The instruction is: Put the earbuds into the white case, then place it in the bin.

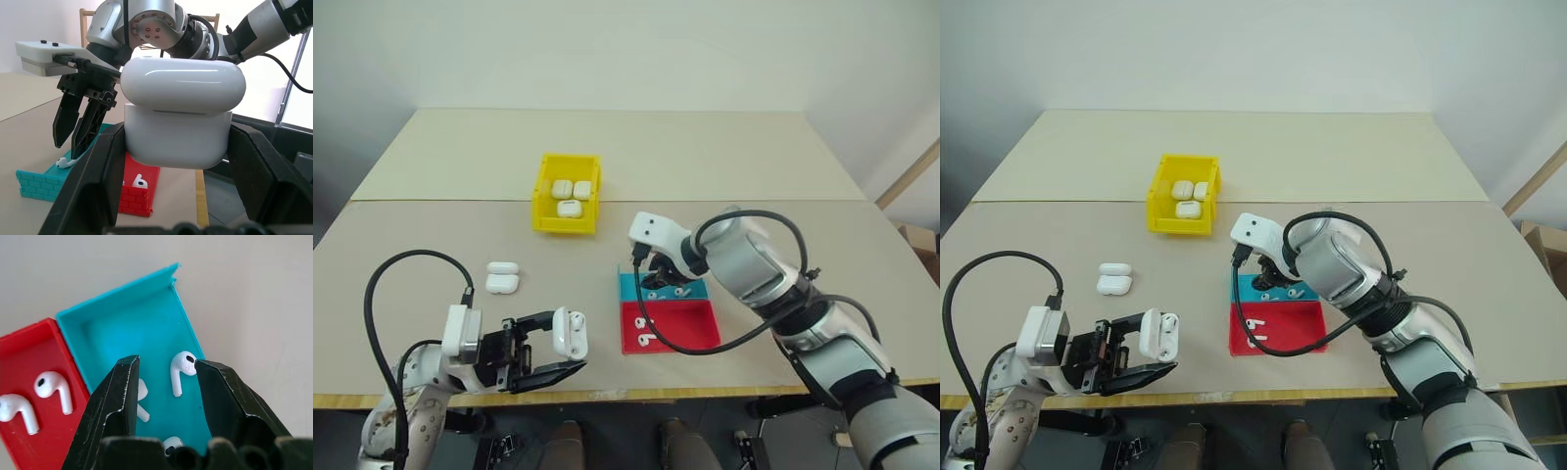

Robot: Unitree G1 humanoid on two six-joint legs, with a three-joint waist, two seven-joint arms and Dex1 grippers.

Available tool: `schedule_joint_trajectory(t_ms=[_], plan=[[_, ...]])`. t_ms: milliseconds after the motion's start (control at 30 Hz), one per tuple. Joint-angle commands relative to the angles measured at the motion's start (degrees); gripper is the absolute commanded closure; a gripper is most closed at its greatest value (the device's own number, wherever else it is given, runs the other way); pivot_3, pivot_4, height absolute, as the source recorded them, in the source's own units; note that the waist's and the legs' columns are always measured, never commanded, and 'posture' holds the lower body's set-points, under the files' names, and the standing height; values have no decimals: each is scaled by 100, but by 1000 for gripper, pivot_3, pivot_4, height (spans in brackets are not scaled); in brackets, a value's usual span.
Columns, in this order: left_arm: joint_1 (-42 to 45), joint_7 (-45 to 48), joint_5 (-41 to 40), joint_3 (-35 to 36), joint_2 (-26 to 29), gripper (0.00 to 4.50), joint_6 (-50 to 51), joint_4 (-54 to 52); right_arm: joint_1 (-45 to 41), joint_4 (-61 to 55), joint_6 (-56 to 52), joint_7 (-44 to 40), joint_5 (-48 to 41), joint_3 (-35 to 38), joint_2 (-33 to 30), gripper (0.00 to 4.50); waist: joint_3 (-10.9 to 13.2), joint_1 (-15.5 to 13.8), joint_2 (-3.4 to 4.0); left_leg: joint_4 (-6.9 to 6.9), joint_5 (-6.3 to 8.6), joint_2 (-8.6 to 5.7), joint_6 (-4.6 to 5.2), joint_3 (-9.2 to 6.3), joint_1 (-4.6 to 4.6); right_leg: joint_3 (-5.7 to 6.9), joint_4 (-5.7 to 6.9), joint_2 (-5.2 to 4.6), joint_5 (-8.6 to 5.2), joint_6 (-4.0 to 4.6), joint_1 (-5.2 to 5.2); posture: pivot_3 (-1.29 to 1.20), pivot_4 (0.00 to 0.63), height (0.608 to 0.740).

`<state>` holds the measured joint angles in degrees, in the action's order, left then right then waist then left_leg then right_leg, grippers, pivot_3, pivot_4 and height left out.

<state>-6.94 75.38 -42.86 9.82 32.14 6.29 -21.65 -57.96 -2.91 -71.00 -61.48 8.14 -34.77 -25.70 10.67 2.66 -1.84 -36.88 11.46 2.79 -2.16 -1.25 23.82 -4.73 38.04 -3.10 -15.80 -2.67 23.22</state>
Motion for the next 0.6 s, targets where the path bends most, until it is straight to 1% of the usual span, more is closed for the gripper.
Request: schedule_joint_trajectory(t_ms=[33, 300, 600], plan=[[-22, -28, -35, -18, -14, 1699, -89, -150, -203, 136, 213, 158, -129, -73, 15, 2274, 0, 1, 0, 0, 0, 0, 0, 0, 1, 0, 0, 0, 0, 0, 1, 0, 150, 740], [-1, -45, -25, -25, -17, 1699, -115, -134, -328, 671, 556, 389, -140, -188, 70, 2274, 0, 2, 0, 0, 0, 0, 0, 0, 1, 0, 0, 0, 0, 0, 2, 0, 150, 740], [5, -41, -31, 1, 2, 1699, -115, -114, -530, 810, 581, 244, -326, -294, 56, 2274, 0, 4, 0, 1, 0, 1, 0, 0, 2, 0, 0, 0, 0, 0, 2, 0, 150, 740]])
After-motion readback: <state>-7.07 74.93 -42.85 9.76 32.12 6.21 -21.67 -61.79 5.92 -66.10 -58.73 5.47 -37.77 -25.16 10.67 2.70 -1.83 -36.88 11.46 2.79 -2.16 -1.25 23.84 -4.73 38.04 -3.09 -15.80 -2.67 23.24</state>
